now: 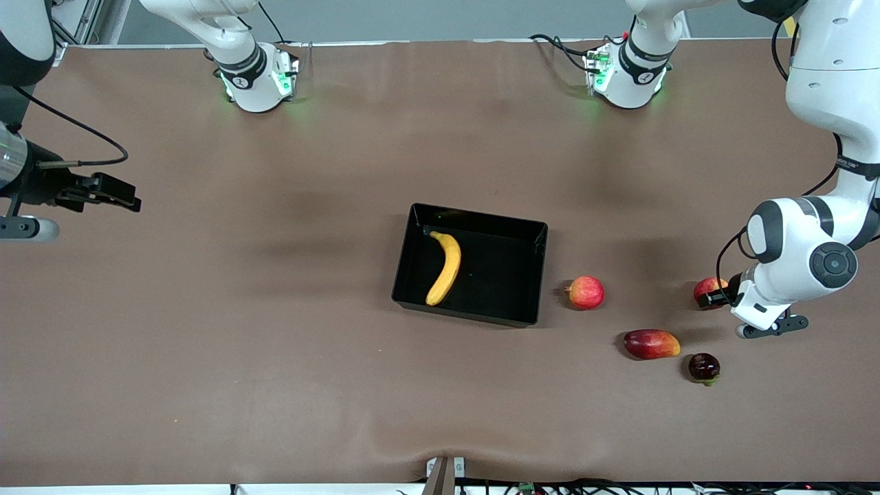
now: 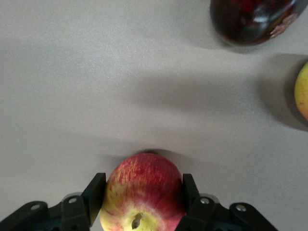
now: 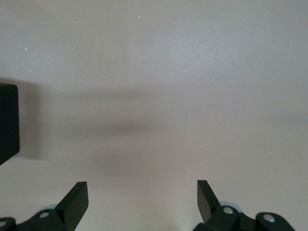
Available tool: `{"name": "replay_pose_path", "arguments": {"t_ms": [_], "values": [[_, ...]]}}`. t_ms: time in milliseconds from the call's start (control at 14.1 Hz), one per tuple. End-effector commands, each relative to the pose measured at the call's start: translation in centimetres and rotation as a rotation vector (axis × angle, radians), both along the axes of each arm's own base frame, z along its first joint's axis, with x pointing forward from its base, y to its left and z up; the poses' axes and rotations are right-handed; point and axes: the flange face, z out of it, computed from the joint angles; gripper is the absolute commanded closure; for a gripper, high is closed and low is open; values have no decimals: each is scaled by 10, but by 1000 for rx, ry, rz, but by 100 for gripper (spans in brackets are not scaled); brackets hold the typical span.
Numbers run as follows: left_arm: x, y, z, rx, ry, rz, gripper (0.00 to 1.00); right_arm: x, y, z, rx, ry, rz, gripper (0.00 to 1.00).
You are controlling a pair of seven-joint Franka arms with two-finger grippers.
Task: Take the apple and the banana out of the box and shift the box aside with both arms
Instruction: 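Release the apple with the left gripper while the right gripper approaches the tray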
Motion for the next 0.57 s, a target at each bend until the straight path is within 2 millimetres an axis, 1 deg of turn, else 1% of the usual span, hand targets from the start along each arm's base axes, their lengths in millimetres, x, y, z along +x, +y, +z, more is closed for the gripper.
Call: {"name": "replay_pose_path", "arguments": {"t_ms": [0, 71, 142, 213, 285, 427, 498], "values": [[2, -2, -7, 5, 0, -22, 0, 16, 7, -19, 2, 0, 20, 0], [3, -5, -1, 6, -7, -26, 0, 17, 8, -22, 5, 6, 21, 0], [6, -9, 10, 7, -22, -26, 0, 17, 16, -23, 11, 8, 34, 0], [9, -22, 27, 1, -39, -30, 0, 17, 25, -24, 11, 8, 48, 0], [11, -40, 40, -14, -37, -46, 0, 17, 35, -27, 14, 12, 65, 0], [14, -62, 68, -26, -38, -72, 0, 17, 65, -34, 16, 25, 113, 0], [15, -78, 87, -32, -31, -91, 0, 16, 83, -38, 15, 30, 142, 0]]}}
